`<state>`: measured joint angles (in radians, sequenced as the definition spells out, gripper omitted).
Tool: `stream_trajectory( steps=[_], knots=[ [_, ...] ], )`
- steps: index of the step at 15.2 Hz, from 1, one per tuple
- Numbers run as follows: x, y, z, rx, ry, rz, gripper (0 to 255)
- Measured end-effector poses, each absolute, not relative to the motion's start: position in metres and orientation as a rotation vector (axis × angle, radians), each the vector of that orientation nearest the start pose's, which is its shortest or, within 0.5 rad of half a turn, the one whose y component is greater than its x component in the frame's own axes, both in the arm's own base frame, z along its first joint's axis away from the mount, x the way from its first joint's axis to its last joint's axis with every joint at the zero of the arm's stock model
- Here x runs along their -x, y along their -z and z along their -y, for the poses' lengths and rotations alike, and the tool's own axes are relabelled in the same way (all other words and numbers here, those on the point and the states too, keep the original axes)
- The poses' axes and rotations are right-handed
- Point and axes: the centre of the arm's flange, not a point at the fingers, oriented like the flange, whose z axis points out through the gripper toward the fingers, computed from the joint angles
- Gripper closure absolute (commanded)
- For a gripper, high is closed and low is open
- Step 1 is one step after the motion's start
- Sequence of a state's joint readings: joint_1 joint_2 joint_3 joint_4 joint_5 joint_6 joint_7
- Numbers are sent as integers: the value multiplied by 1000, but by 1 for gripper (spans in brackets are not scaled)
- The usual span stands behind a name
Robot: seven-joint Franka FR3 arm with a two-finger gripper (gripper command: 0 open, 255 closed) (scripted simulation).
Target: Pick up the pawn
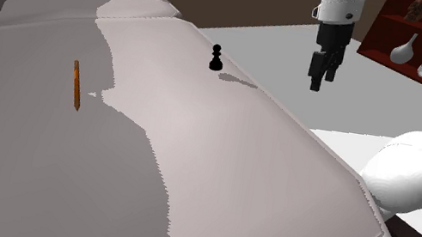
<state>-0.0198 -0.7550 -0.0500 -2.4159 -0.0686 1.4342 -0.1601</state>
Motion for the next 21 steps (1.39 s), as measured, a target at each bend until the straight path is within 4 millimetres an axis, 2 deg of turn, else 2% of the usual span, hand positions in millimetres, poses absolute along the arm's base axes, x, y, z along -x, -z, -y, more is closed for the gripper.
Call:
stream_trajectory(
  steps=[1, 5, 10, 19, 21],
  knots=[
    [-294, -543, 32, 3126, -361, 166, 0],
    [-311, -556, 2, 3133, -354, 134, 0],
    [-340, -577, -52, 3142, -343, 82, 0],
    [-406, -619, -150, 3156, -323, -14, 0],
    [-415, -629, -170, 3159, -317, -36, 0]
  ],
)
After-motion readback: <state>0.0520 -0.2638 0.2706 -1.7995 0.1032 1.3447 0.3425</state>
